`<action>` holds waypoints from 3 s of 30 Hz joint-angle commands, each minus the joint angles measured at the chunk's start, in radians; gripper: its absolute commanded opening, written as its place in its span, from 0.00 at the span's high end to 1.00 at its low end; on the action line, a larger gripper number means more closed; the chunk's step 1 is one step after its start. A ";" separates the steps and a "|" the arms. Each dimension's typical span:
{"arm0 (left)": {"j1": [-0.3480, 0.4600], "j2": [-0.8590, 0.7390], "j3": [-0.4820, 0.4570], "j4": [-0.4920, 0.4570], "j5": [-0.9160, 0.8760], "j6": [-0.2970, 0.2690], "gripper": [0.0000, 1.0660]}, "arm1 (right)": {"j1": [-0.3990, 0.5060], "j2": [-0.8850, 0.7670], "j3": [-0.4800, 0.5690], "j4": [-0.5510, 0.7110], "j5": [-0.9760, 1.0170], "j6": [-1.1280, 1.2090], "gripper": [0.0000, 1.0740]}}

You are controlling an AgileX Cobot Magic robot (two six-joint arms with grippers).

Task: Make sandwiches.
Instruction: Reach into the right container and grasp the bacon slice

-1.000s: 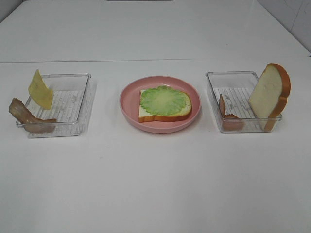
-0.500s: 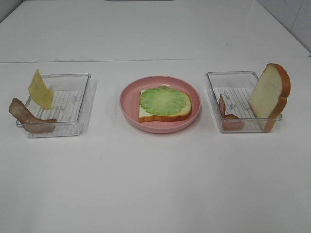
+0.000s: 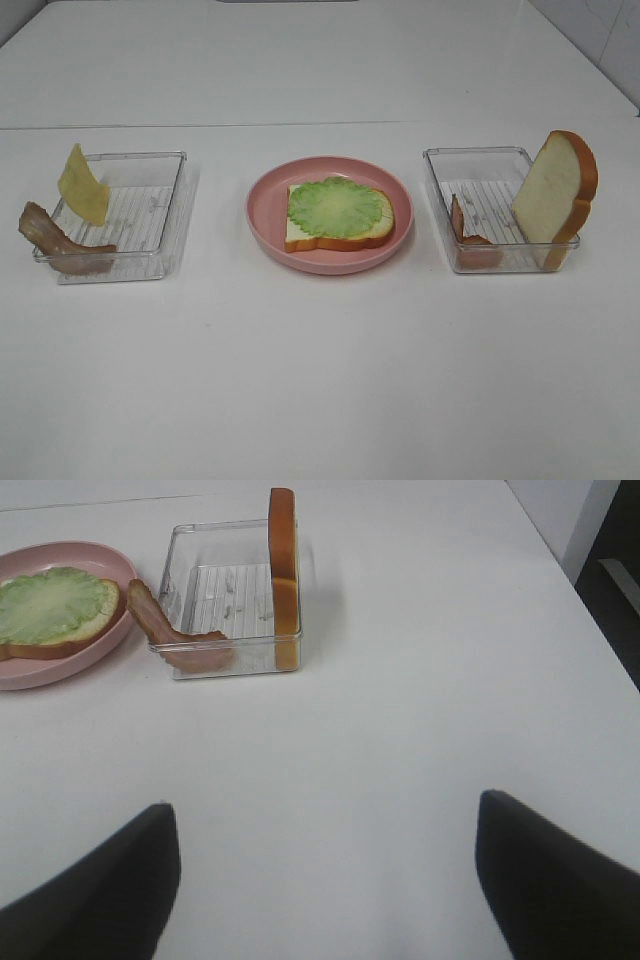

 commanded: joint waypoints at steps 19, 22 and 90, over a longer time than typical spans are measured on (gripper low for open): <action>0.008 -0.018 0.000 0.000 -0.006 -0.008 0.06 | -0.002 0.839 -0.413 0.110 0.011 -0.018 0.29; 0.008 -0.018 0.000 0.000 -0.006 -0.008 0.06 | -0.002 0.979 -0.518 0.109 0.038 -0.029 0.29; 0.008 -0.016 0.000 0.000 -0.006 -0.008 0.06 | 0.321 2.045 -0.985 -0.013 -0.168 0.069 0.49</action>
